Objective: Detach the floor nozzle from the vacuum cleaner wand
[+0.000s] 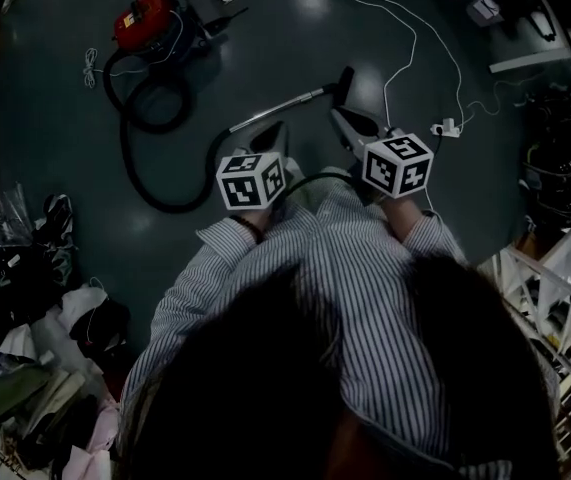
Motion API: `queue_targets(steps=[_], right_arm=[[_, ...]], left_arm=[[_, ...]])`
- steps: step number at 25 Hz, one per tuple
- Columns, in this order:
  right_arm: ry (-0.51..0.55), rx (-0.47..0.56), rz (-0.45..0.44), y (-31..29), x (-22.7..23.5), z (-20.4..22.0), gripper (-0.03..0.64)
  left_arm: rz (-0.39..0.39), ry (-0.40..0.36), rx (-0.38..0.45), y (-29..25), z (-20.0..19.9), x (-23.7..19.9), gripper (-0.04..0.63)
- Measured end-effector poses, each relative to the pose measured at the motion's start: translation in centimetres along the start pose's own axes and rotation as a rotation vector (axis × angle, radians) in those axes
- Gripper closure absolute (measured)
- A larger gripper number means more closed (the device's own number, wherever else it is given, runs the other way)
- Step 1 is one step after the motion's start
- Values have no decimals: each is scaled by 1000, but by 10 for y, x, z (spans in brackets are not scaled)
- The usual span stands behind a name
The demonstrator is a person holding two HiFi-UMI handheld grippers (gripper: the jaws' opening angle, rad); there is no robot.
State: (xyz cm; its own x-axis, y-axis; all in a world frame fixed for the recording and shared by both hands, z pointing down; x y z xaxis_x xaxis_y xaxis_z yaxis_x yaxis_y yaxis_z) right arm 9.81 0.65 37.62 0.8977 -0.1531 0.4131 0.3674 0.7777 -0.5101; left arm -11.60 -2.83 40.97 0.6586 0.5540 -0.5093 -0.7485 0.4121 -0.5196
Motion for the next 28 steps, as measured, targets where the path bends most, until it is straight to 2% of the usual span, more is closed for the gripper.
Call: queue_targets(steps=[9, 16, 20, 25, 28], right_arm=[[-39, -66, -10, -25, 19, 5, 615], [-18, -138, -9, -43, 35, 9, 615], [-16, -162, 4, -64, 56, 14, 615], [-30, -183, 4, -98, 81, 37, 615], [-35, -182, 14, -125, 100, 55, 615]], left_arm=[[-26, 63, -47, -27, 4, -12, 589], [-63, 97, -67, -50, 8, -21, 589], [-63, 106, -73, -73, 12, -39, 589], [-41, 167, -46, -101, 33, -63, 589], [-29, 130, -57, -127, 49, -79, 589]])
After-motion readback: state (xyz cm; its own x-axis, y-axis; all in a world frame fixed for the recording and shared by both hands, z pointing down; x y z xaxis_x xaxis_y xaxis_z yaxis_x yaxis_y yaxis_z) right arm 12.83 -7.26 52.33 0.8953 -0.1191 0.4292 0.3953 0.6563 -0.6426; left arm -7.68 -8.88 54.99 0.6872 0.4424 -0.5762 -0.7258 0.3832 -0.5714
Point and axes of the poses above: the fingertips, and each gripper's own axes: y backward along the fingers, x to its right, z out of its underside, the point moved 10 cm from there along y, backward along the fingers, and after that the axes turned 8 degrees about z, right-handed, at the moved point
